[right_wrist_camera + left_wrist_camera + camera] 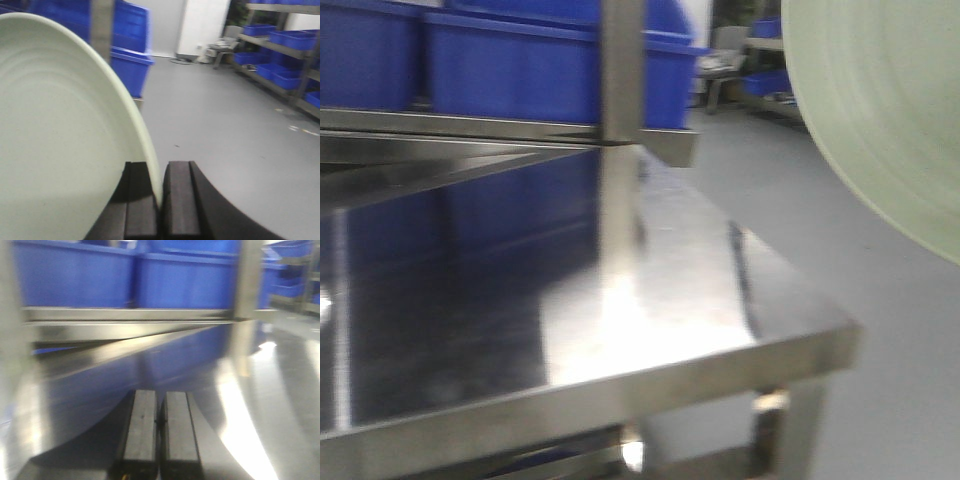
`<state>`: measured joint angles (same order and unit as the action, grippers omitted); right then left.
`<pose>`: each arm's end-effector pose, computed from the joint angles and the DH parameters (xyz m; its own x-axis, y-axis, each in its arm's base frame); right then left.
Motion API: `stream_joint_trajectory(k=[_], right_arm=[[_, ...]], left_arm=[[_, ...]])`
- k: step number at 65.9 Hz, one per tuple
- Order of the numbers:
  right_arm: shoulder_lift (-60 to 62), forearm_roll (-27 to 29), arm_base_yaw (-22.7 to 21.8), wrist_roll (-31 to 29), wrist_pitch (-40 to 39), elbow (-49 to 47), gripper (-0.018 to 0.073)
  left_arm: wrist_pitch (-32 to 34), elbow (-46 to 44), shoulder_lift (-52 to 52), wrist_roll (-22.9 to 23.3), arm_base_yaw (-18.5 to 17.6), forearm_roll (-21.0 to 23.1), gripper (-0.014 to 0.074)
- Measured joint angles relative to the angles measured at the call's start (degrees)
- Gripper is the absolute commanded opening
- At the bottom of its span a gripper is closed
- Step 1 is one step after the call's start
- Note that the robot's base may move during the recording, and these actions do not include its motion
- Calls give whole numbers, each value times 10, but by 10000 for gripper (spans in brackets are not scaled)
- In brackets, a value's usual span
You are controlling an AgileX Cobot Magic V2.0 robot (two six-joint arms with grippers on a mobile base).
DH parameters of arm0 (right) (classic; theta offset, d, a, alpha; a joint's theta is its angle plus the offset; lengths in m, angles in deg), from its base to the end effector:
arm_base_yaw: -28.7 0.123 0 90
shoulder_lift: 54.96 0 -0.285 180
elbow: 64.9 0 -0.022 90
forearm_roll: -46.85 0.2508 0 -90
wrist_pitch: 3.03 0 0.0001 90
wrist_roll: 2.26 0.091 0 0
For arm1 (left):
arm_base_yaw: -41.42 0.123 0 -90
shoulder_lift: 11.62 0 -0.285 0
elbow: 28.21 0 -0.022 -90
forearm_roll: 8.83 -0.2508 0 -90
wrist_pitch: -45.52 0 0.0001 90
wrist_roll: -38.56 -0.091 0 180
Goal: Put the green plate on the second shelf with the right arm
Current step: 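Drive the base to the shelf rack holding the plate in the right gripper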
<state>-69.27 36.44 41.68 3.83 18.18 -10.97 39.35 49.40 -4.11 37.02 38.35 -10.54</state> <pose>0.0397 0.0030 0.3081 0.0249 -0.0591 -0.9979 -0.1592 0.9853 -0.0623 0.0564 -0.0027 0.2014 -0.0196 0.0576 -0.9981 0.0515 0.9971 0.0566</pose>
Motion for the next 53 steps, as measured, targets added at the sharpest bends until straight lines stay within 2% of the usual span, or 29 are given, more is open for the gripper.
stream_joint_trajectory(k=[53], right_arm=[[0, 0, 0, 0, -1, 0, 57]], left_arm=[[0, 0, 0, 0, 0, 0, 130]])
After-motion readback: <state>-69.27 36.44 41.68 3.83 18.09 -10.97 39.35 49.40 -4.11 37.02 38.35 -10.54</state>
